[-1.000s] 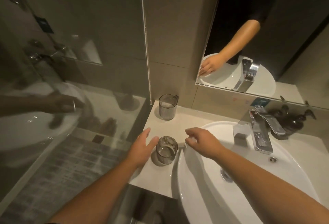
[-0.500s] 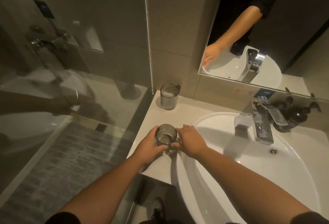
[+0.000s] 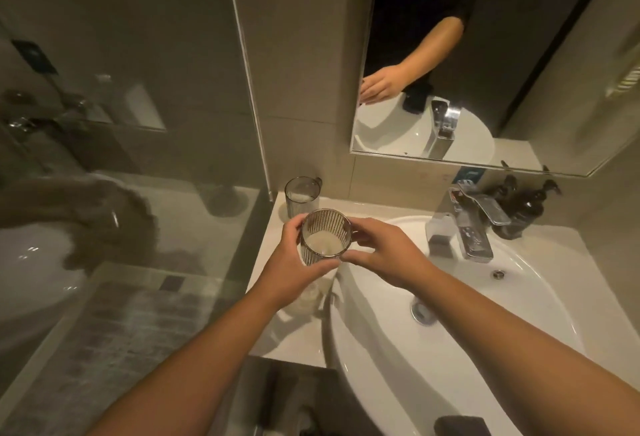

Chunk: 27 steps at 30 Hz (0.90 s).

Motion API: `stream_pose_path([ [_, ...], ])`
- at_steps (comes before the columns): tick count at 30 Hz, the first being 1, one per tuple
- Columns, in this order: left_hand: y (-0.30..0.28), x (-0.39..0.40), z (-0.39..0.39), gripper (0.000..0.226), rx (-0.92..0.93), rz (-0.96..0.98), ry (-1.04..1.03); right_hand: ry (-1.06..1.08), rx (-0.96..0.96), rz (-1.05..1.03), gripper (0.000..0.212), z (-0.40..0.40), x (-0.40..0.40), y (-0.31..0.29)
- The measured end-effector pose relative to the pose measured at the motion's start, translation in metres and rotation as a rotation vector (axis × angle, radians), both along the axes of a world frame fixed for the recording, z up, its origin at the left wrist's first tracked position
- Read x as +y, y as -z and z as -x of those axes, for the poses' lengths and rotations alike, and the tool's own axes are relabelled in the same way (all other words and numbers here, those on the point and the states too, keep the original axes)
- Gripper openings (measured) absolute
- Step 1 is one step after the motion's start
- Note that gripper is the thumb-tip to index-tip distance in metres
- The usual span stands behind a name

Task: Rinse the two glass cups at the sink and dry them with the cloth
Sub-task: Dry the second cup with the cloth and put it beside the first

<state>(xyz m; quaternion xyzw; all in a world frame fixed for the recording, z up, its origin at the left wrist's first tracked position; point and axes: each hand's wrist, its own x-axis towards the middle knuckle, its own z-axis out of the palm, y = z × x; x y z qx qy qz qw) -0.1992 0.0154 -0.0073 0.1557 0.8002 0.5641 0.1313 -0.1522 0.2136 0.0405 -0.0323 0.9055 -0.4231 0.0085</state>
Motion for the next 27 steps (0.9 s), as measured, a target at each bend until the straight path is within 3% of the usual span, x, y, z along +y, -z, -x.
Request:
stream_pose_path([
  [5,-0.016,0.026,-0.024,0.098,0.036,-0.008,0.074,0.052,0.013,-0.019,0.055,-0.042,0.025,-0.012],
  [10,-0.011,0.046,-0.068,0.094,0.045,0.002,0.076,0.113,-0.088,-0.339,0.049,-0.134,0.065,0.006],
  [13,-0.005,0.055,-0.103,0.09,0.042,0.022,0.056,0.065,-0.194,-0.48,0.049,-0.206,0.08,0.019],
  [16,0.003,0.063,-0.141,0.082,0.055,0.061,0.046,-0.113,-0.282,-0.568,0.059,-0.267,0.078,0.029],
  [19,0.007,0.067,-0.176,0.089,0.049,0.101,0.035,-0.287,-0.262,-0.642,0.077,-0.305,0.065,0.044],
  [22,0.006,0.067,-0.201,0.093,0.042,0.14,0.013,-0.29,-0.258,-0.737,0.093,-0.322,0.058,0.068],
  [27,-0.001,0.061,-0.23,0.105,0.049,0.192,-0.01,-0.204,-0.126,-0.81,0.084,-0.329,0.058,0.106],
])
